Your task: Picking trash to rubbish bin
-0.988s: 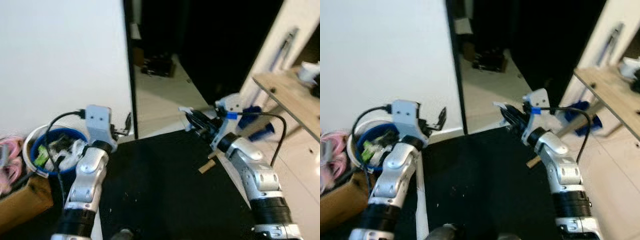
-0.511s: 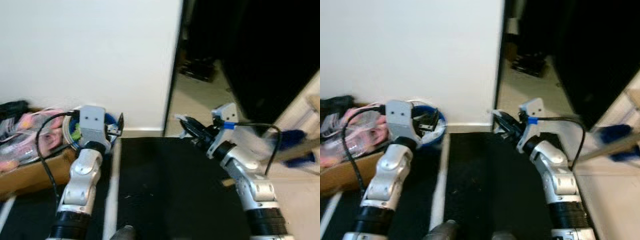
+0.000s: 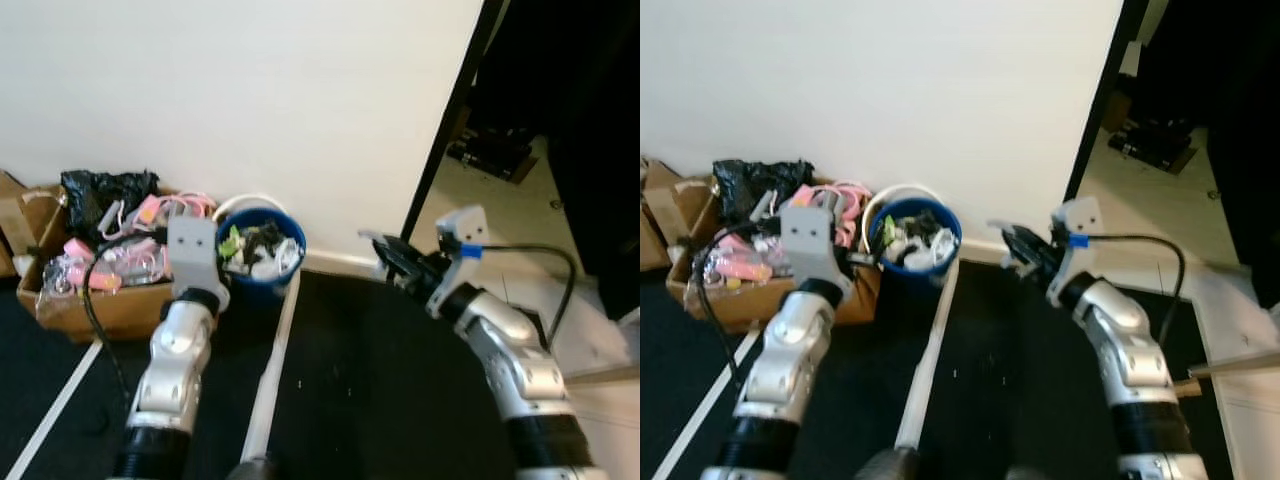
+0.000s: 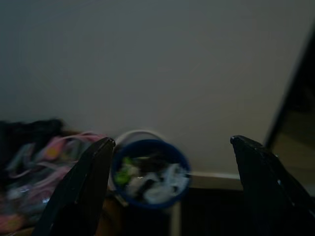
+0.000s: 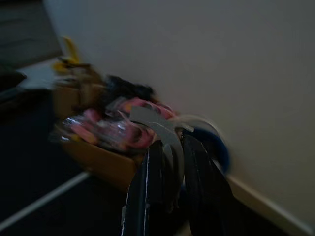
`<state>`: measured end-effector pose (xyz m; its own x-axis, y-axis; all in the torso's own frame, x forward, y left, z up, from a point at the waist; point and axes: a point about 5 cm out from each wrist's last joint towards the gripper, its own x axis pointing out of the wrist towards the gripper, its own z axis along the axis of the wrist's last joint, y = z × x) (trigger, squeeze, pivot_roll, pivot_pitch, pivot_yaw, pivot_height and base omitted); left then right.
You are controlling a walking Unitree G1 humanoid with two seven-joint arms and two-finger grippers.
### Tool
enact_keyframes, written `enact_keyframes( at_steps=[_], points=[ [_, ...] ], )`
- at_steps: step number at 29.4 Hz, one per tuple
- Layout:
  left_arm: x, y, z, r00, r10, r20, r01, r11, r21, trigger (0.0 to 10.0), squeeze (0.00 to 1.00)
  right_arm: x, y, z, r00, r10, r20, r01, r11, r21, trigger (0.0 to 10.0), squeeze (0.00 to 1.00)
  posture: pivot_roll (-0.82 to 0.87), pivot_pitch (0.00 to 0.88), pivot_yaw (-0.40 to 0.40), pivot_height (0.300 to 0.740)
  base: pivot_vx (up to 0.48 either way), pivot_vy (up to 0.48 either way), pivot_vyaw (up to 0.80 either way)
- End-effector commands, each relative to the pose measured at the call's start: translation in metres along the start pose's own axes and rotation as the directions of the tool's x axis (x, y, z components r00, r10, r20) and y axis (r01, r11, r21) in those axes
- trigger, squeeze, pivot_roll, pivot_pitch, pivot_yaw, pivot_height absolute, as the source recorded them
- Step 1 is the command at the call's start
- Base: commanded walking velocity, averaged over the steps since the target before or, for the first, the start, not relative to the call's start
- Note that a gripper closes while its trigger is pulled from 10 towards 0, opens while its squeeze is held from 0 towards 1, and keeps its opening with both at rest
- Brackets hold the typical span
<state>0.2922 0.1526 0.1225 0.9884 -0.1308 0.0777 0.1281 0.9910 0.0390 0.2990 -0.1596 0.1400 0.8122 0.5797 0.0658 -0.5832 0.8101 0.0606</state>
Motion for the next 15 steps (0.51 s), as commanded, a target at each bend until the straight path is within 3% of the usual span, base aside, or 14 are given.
enact_keyframes(
  at_steps=[1, 15],
  points=[
    [-0.0012, 0.0007, -0.0009, 1.0, 0.001, -0.01, -0.001, 1.0, 0.002, 10.0, 0.0, -0.0011, 0.0026, -0.0035, 1.0, 0.016, -0.007, -0.016, 1.0, 0.008, 10.0, 0.0, -0.04, 0.0, -0.025, 0.74, 0.0, 0.0, 0.75],
    [-0.0005, -0.0002, -0.0011, 1.0, -0.02, -0.018, 0.02, 1.0, -0.003, 10.0, 0.0, -0.0006, 0.0044, -0.0026, 0.999, 0.034, -0.003, -0.034, 0.999, 0.007, 10.0, 0.0, -0.04, 0.0, -0.025, 0.74, 0.0, 0.0, 0.75]
  ],
)
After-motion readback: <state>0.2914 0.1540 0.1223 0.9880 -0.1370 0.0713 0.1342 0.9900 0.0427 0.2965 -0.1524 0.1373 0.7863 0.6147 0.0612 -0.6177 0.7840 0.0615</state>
